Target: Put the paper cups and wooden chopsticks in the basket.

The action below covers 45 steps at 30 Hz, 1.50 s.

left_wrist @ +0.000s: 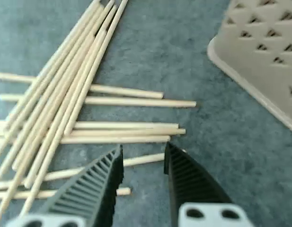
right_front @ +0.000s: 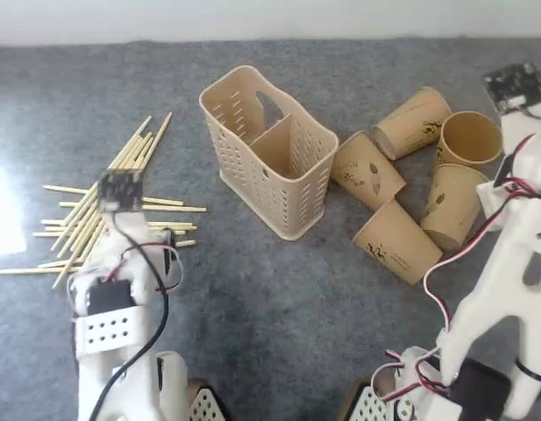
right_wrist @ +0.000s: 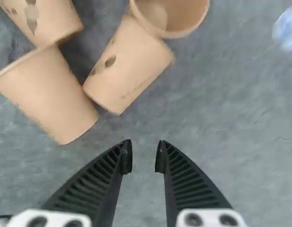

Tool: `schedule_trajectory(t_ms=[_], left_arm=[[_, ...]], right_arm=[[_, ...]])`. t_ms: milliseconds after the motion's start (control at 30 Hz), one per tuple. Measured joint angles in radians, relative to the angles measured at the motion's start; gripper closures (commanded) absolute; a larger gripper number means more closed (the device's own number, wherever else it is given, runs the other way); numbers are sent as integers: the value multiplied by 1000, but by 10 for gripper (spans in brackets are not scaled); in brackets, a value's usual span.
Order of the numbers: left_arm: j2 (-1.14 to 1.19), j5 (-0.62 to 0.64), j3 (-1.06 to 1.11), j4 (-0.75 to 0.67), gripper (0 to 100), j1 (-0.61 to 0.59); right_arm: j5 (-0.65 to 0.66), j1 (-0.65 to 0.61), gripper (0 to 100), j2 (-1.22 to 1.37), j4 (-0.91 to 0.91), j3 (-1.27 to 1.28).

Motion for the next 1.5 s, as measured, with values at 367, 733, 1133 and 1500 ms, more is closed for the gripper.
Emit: schedule_trajectory(t_ms=[367, 733, 1133, 1500], left_arm=[[249, -133, -925, 537, 848, 301], [559, 117, -1341, 660, 848, 344], [885, 542, -1554, 674, 852, 445], [1171, 687, -1875, 848, 852, 446]], right_arm=[[-199, 15, 905, -150, -247, 450], [-269, -80, 905, -614, -522, 1003], [-270, -172, 905, -901, -586, 1224], [-270, -173, 905, -904, -597, 1231]])
